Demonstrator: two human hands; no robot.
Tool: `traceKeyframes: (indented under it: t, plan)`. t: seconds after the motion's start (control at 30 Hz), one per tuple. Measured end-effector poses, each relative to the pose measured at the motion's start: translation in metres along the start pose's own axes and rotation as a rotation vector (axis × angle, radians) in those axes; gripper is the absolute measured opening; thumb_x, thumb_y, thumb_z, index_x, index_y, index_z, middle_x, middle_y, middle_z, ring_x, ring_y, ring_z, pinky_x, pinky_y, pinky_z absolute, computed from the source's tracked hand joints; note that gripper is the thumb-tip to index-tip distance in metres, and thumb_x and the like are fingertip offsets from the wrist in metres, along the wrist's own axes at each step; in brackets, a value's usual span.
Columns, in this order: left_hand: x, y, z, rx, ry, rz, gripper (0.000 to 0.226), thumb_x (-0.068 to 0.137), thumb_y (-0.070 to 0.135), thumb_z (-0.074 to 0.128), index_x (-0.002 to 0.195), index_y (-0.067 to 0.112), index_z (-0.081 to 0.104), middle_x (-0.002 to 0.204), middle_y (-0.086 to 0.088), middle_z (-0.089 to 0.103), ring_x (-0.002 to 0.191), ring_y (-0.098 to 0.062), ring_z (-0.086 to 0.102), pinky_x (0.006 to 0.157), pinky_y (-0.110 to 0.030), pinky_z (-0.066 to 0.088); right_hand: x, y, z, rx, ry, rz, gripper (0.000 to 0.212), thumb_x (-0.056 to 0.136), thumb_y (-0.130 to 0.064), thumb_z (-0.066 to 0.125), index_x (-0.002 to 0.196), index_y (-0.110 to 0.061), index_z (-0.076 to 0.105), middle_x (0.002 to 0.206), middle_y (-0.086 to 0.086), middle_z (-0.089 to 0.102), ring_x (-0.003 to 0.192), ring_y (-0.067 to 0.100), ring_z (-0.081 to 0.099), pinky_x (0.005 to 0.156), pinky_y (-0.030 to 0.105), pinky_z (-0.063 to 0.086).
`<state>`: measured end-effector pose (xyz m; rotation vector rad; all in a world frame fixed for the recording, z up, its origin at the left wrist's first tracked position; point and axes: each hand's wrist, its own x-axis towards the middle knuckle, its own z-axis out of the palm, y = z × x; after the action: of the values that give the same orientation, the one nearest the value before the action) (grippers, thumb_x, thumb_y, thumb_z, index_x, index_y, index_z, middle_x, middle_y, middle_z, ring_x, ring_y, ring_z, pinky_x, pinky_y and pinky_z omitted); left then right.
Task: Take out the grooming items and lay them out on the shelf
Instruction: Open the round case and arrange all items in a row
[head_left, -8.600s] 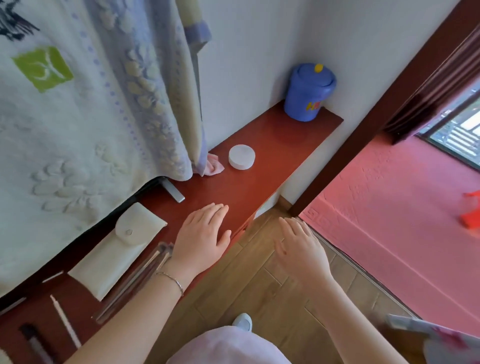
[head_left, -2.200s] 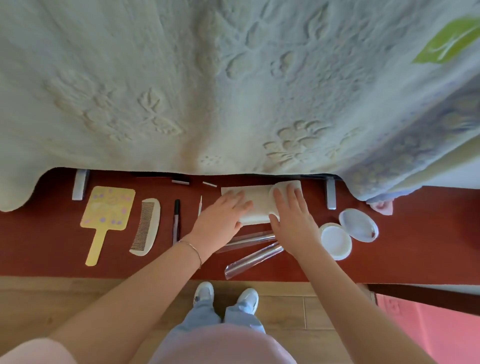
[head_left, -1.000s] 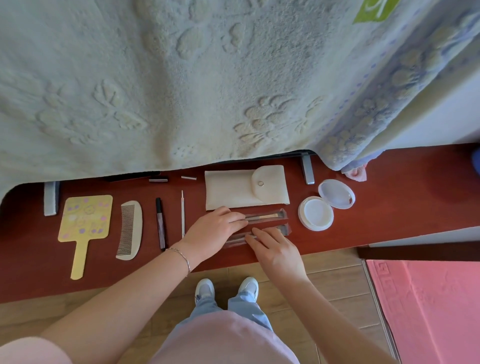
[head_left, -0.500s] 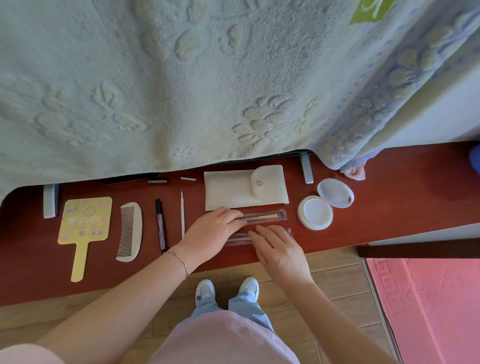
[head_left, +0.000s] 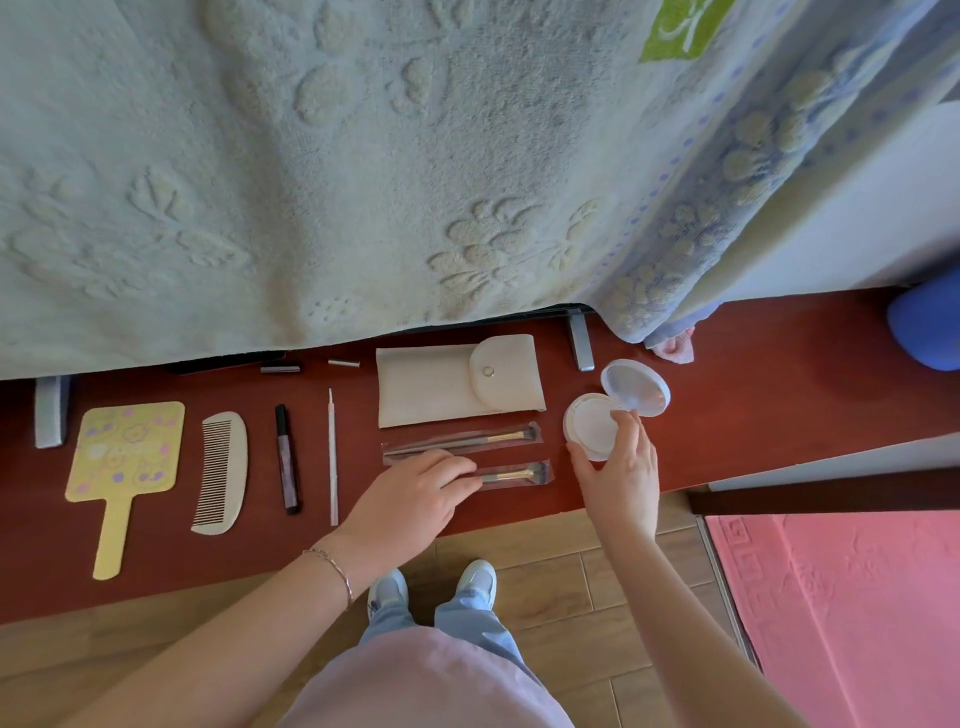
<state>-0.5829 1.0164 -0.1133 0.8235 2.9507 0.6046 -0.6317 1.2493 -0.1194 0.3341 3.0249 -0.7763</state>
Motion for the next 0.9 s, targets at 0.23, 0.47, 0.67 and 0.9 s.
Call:
traceKeyframes:
  t: [0.23, 0.47, 0.67, 0.9]
  plan:
    - [-0.008, 0.002, 0.013, 0.044, -0.054, -0.03, 0.054, 0.056, 0.003, 0.085, 0.106, 0.017, 0.07, 0.107, 0.001, 0.068, 0.094, -0.016, 0.064, 0.074, -0.026, 0.056, 0.0, -0.01, 0.007, 0.025, 0.035, 0.004, 0.059, 0.081, -0.033, 0.068, 0.129, -0.011, 0.042, 0.133, 0.01, 0.049, 0.122, 0.028, 0.042, 0.097, 0.041, 0.042]
    - [-0.009, 0.005, 0.013, 0.049, -0.061, -0.034, 0.053, 0.058, 0.003, 0.084, 0.107, 0.016, 0.07, 0.108, 0.0, 0.067, 0.093, -0.016, 0.064, 0.076, -0.026, 0.056, 0.003, -0.013, 0.007, 0.012, 0.013, 0.002, 0.061, 0.082, -0.037, 0.066, 0.13, -0.011, 0.04, 0.136, 0.011, 0.046, 0.124, 0.029, 0.039, 0.098, 0.041, 0.04]
    - [-0.015, 0.008, 0.005, 0.068, 0.004, -0.049, 0.047, 0.065, 0.007, 0.08, 0.109, 0.017, 0.069, 0.109, 0.001, 0.067, 0.097, -0.015, 0.063, 0.082, -0.027, 0.054, -0.026, -0.026, -0.001, 0.094, 0.108, -0.22, 0.049, 0.087, -0.025, 0.062, 0.129, -0.005, 0.046, 0.131, 0.013, 0.053, 0.122, 0.029, 0.047, 0.097, 0.045, 0.045]
    - [-0.058, -0.016, -0.018, 0.118, 0.127, -0.39, 0.05, 0.06, 0.006, 0.082, 0.109, 0.013, 0.069, 0.112, -0.005, 0.067, 0.099, -0.021, 0.065, 0.084, -0.036, 0.052, -0.041, -0.106, 0.029, 0.07, -0.094, -0.8, 0.036, 0.09, -0.026, 0.044, 0.116, -0.012, 0.063, 0.122, 0.006, 0.063, 0.119, 0.022, 0.054, 0.1, 0.038, 0.042]
